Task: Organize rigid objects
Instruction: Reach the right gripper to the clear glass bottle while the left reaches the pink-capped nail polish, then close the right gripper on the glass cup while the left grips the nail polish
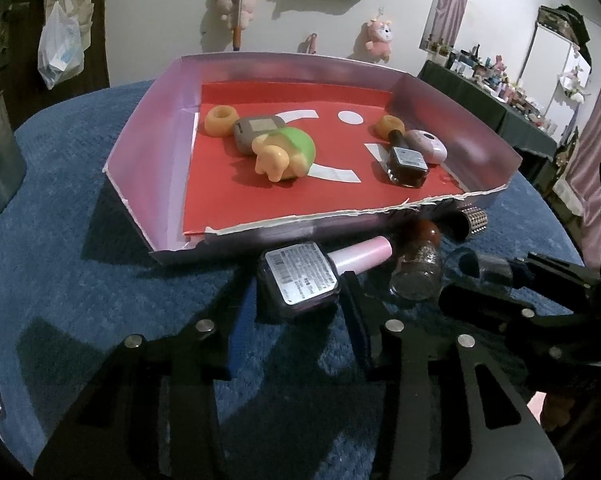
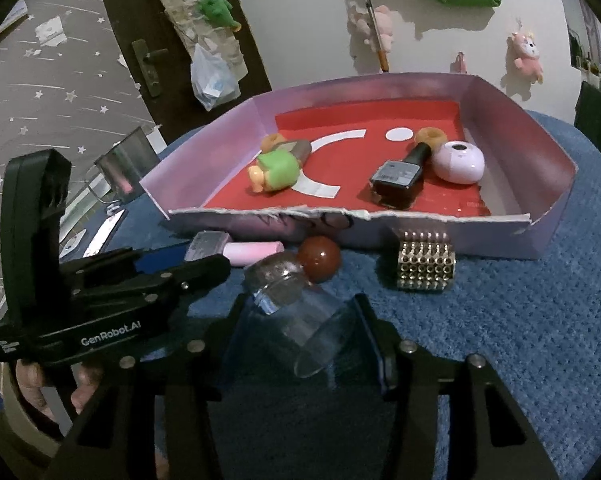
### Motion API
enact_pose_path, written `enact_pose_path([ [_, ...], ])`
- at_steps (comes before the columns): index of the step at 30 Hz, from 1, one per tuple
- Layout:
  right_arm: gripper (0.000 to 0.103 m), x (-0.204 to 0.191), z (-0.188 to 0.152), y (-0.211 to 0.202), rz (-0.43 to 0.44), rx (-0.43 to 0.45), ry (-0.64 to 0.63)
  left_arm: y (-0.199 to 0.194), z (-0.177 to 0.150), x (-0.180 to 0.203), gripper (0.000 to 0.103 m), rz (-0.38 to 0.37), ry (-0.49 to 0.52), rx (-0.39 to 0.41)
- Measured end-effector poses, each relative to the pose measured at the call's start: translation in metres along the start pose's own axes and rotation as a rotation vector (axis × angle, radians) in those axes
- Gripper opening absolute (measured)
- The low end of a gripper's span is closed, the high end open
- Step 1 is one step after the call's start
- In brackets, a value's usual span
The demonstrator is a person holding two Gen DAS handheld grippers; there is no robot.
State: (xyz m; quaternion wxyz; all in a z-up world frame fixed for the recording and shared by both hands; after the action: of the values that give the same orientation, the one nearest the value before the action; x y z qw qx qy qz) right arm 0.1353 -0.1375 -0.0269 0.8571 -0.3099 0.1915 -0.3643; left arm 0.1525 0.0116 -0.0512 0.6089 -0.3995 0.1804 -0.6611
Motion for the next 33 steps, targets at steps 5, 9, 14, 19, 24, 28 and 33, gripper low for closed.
enact_pose_path([
  [5,0.053,-0.004,0.006,-0.011,0.011,0.021,-0.01,-0.006,-0.002,0.004,0.035,0.008,0.016,0.012],
  [9,0.053,-0.009,0.009,-0.018,0.023,0.034,-0.019,-0.012,-0.005,0.007,0.034,-0.002,0.021,0.013],
  [14,0.053,-0.014,0.013,-0.026,0.038,0.05,-0.025,-0.023,-0.006,0.011,0.033,-0.023,0.024,0.023],
  [19,0.053,-0.016,0.019,-0.036,0.039,0.073,-0.029,-0.031,-0.005,0.014,0.033,-0.033,0.028,0.039],
  [24,0.053,-0.018,0.021,-0.04,0.036,0.08,-0.032,-0.035,-0.006,0.017,0.033,-0.039,0.033,0.044],
  [28,0.053,-0.017,0.021,-0.041,0.037,0.081,-0.028,-0.041,-0.005,0.017,0.033,-0.045,0.031,0.054],
  [33,0.053,-0.017,0.023,-0.047,0.038,0.091,-0.024,-0.048,-0.001,0.02,0.033,-0.05,0.035,0.073],
])
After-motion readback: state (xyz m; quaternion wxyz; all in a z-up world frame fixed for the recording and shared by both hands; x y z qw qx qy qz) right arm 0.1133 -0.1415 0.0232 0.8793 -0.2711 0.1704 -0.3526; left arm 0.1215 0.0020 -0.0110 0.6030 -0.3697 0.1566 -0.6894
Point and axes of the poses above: each gripper's, at about its wrist camera, not at the fingertips, and y roughly the way its jaws point, x to its right, z to its top, the point moved 8 cm from there along y, roughly the way its jaws point, and after that the axes turned 14 degrees about -y, right-handed, at the moved point
